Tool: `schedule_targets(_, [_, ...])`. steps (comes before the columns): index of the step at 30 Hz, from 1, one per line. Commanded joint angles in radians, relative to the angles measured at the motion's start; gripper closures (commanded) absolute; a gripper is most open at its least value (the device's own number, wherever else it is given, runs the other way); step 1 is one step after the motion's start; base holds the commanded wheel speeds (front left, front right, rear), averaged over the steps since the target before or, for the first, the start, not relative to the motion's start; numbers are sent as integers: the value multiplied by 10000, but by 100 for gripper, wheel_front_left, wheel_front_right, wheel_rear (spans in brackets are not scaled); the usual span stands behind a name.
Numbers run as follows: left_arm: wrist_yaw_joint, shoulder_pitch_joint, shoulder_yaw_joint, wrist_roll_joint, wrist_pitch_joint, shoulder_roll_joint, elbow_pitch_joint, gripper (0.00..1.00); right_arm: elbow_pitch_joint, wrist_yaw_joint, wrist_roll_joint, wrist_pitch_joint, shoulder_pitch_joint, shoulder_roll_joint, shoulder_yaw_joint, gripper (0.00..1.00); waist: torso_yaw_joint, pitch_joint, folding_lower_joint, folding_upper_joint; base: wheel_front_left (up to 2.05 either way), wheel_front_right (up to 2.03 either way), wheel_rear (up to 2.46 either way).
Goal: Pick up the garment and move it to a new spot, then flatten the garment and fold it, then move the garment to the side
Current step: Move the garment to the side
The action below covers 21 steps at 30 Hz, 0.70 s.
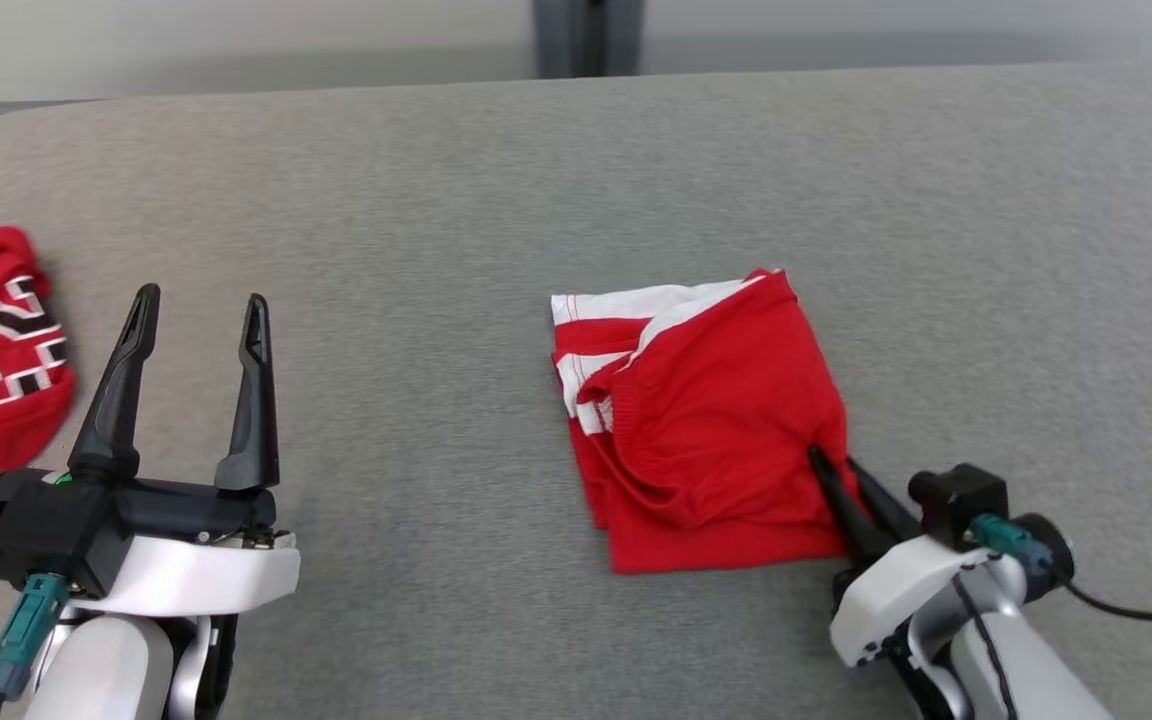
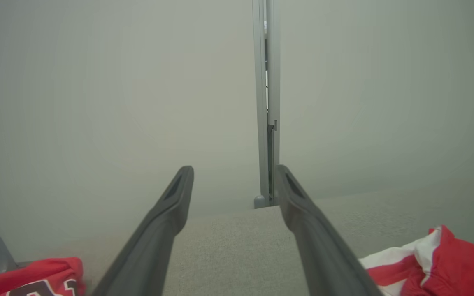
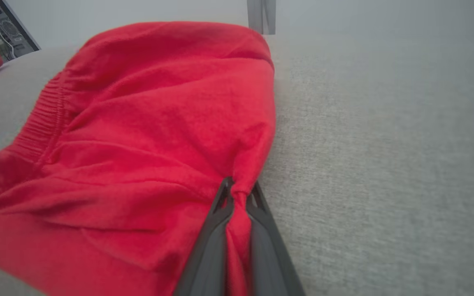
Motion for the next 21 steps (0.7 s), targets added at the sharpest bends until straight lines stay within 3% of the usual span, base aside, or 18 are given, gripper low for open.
schedule_targets(1, [-67,-36,6,73,-32,67,-122,0,59,-2,-160,-61,-238,-246,-125,100,-613,235,0,0,0,0,0])
schedule_targets(10, [-276,-595,-106,228,224,434,-710,0,818,-2,-309,-367,-1857,-1089,-585,100,-2299,1135,0,0,0,0,0])
schedule_targets(21, [-798,-1581,-769,464,626,610,-1101,0,2564,-2,-908,-770,-3636,-2704,-1188,100,-3215,2090,0,0,0,0,0])
